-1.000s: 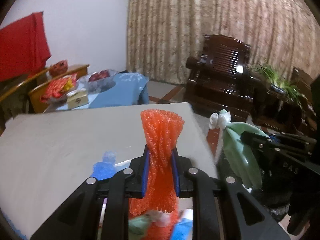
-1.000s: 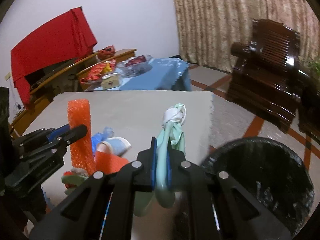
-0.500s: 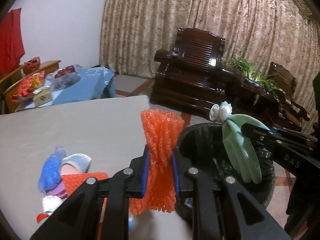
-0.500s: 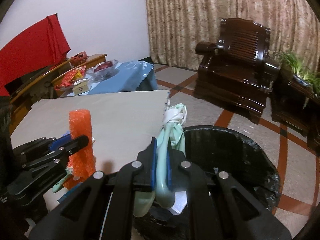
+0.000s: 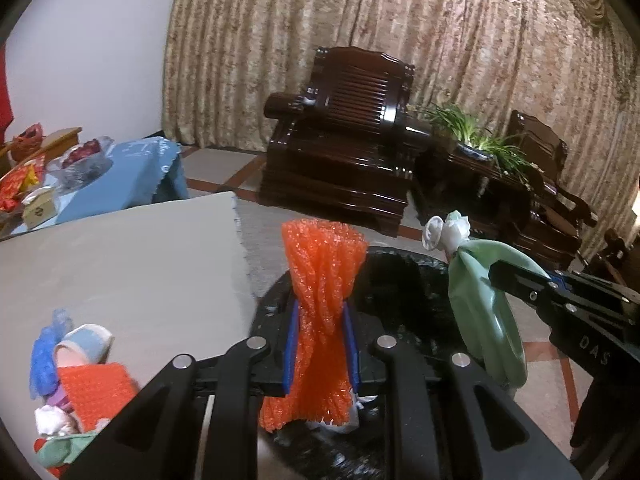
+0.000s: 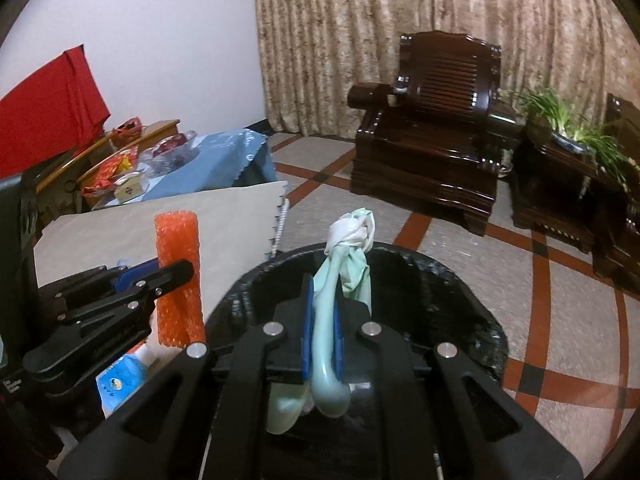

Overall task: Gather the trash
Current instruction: 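Lower the foam net and glove into the bin and release both, then grasp white tissue with the left gripper while the right grasps an orange foam pad, then lift the tissue and foam pad and carry both over the bin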

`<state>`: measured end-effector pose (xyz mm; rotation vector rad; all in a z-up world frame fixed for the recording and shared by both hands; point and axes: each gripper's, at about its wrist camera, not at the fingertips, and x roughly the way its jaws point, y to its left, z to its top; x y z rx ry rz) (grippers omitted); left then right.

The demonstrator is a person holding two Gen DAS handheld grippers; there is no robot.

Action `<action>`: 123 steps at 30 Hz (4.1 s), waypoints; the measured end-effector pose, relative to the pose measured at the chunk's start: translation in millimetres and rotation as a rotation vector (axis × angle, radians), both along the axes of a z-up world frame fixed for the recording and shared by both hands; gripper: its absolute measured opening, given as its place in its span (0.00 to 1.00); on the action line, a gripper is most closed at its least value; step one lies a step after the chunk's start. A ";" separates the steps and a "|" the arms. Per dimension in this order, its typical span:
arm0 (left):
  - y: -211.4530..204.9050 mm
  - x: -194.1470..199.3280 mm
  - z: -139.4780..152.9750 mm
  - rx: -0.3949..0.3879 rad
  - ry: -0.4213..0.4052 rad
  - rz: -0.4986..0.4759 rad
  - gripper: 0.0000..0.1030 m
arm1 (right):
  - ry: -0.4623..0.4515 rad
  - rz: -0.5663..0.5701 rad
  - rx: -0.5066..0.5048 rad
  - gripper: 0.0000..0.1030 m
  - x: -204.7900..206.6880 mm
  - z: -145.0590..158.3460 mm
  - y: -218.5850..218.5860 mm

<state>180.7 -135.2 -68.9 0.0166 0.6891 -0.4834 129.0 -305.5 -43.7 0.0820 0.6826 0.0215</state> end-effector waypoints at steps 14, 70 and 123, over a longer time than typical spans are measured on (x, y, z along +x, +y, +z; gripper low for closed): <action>-20.0 17.7 -16.2 -0.039 0.073 -0.052 0.67 | -0.009 -0.142 -0.077 0.85 -13.4 -15.4 -35.0; 268.6 -15.0 -84.4 0.124 0.202 0.426 0.54 | 0.018 0.351 -0.077 0.93 17.0 -58.3 214.3; 261.0 -2.1 -20.5 0.042 0.049 0.378 0.16 | 0.032 0.523 0.120 0.11 79.6 -27.8 263.2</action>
